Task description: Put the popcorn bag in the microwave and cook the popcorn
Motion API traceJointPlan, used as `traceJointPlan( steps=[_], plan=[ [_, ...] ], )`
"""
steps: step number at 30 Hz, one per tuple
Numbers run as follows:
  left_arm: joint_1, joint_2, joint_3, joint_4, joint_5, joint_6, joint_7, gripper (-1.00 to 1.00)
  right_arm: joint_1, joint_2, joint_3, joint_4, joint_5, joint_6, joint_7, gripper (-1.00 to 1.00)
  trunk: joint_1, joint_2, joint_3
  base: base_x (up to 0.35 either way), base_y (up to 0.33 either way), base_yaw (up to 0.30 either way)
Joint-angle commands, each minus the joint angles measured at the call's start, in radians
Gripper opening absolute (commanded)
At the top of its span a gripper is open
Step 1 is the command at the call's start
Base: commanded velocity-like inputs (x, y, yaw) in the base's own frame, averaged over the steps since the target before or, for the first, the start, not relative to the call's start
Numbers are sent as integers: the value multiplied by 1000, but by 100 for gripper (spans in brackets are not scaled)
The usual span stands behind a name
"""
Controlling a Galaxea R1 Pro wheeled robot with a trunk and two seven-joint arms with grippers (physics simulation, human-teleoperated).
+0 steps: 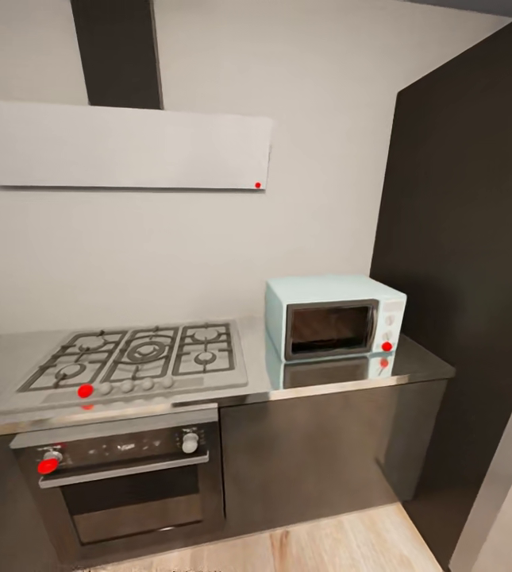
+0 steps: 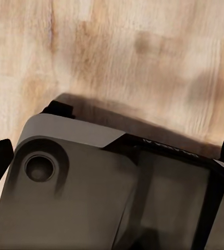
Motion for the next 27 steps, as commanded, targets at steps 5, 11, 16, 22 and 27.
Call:
traceJointPlan(
  steps=[5,11,16,22,27],
  plan=[
    [-1,0,-8,0,9,-1,4,100,-1,-1,-8,3,8,-3,2,100,0,-1,-1,0,0,276],
    [-1,0,-8,0,11,-1,4,100,-1,-1,-8,3,8,-3,2,100,0,-1,-1,0,0,276],
    [-1,0,-8,0,11,-1,4,100,-1,-1,-8,3,8,-4,2,100,0,-1,-1,0,0,276],
    [-1,0,-8,0,11,-1,4,100,-1,-2,-8,3,8,-4,2,100,0,-1,-1,0,0,274],
    [0,0,-8,0,11,-1,4,100,-1,-4,-10,3,8,-4,2,100,0,-1,-1,0,0,55]
  ],
)
